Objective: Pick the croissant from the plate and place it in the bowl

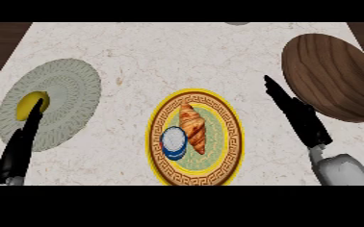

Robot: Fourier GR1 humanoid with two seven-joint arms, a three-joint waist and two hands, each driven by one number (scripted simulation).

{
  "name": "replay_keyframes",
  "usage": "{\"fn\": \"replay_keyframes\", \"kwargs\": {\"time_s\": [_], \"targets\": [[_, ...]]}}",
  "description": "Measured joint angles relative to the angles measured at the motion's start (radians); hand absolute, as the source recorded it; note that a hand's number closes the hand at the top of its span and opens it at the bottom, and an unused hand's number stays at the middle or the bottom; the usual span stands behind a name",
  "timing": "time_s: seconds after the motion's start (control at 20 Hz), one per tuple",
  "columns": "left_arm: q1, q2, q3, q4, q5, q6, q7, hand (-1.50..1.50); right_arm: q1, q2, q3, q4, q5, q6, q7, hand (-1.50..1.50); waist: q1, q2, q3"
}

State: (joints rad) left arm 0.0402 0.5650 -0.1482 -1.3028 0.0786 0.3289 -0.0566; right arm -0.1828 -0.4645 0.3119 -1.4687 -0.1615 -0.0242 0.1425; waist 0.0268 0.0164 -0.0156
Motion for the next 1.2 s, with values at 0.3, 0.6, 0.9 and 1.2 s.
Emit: {"fn": "replay_keyframes", "kwargs": {"time_s": [0.3,0.6,0.9,1.2], "targets": [[-0.102,-0.122,-0.052,-0.090,0.050,-0.041,-0.009,0.00,-0.091,0.061,0.233,-0.037,0.231,-0.010,0.070,1.50,-0.001,-0.017,0.008],[-0.144,-0.222,-0.093,-0.146,0.110,-0.069,0.005,0.00,-0.133,0.139,0.333,-0.098,0.552,-0.287,0.015,-1.50,-0.032,-0.035,0.011],[-0.193,-0.267,-0.108,-0.191,0.116,-0.054,0.060,0.00,-0.049,0.319,0.510,-0.106,0.838,-0.547,-0.048,-1.50,-0.035,-0.026,0.015],[-0.202,-0.293,-0.114,-0.210,0.098,-0.036,0.090,0.00,-0.035,0.416,0.569,-0.199,1.208,-0.479,0.228,-1.50,-0.043,-0.026,0.014]]}}
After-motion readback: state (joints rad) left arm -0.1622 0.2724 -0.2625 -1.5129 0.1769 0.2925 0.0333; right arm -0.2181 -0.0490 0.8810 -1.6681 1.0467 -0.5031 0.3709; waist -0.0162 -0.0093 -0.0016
